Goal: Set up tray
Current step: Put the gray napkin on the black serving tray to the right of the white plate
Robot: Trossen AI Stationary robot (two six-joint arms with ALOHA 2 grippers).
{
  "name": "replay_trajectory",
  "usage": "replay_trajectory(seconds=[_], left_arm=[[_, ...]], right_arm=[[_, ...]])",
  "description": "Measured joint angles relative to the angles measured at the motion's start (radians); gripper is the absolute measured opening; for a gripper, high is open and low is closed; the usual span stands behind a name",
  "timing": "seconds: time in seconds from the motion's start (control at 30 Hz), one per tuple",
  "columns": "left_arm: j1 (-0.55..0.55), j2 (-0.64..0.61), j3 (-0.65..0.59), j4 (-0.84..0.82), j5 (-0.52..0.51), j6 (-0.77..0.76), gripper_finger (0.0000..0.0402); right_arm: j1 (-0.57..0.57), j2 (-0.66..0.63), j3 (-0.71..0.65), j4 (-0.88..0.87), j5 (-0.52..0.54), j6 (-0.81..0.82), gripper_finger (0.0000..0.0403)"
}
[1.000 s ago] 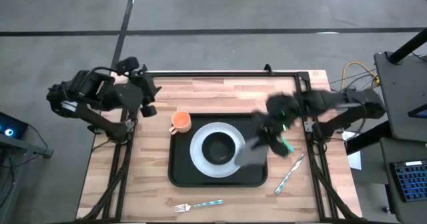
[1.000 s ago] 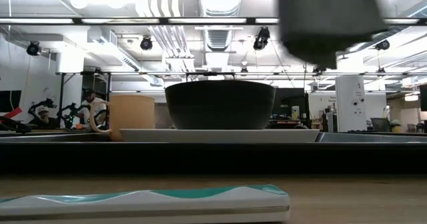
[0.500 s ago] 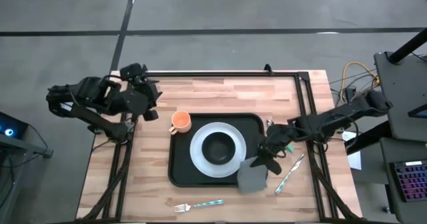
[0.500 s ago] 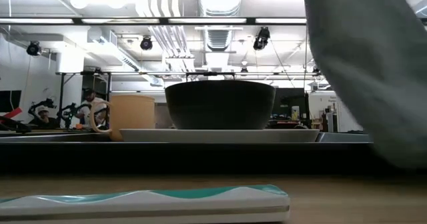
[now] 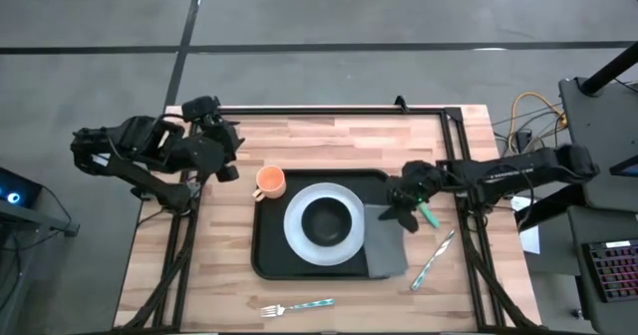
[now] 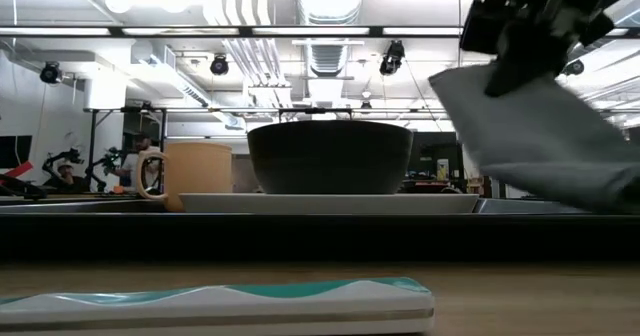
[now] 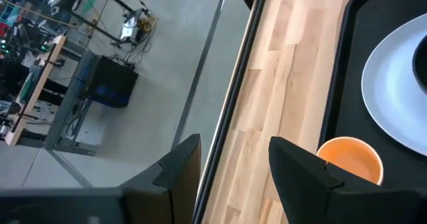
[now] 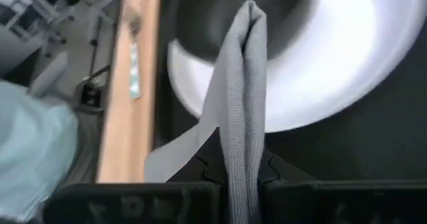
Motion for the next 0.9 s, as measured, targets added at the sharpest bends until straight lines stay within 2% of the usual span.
replay_trajectory(seconds=[0.3,0.5,0.67,0.8,0.9], left_arm=[[-0.002,0.0,-0.003,0.0,0.001,-0.025,0.0158],[-0.002,0.0,-0.004,0.0,0.001,-0.023,0.0158],[-0.002,0.0,-0.003,0.0,0.012,-0.024,0.0158],[-0.002,0.0,-0.004,0.0,0.033,-0.024,0.0158],[-0.002,0.0,-0.004,0.0,0.039,-0.025,0.0158]], right_arm=[[-0.112,0.083,-0.04,-0.066,-0.002,-0.111,0.0008],[-0.147,0.173,-0.039,0.028,-0.003,-0.182,0.0008],[-0.192,0.252,-0.036,0.043,-0.002,-0.239,0.0008],[-0.224,0.318,-0.01,0.042,0.053,-0.293,0.0008],[-0.249,0.356,0.009,0.039,0.053,-0.309,0.0008]])
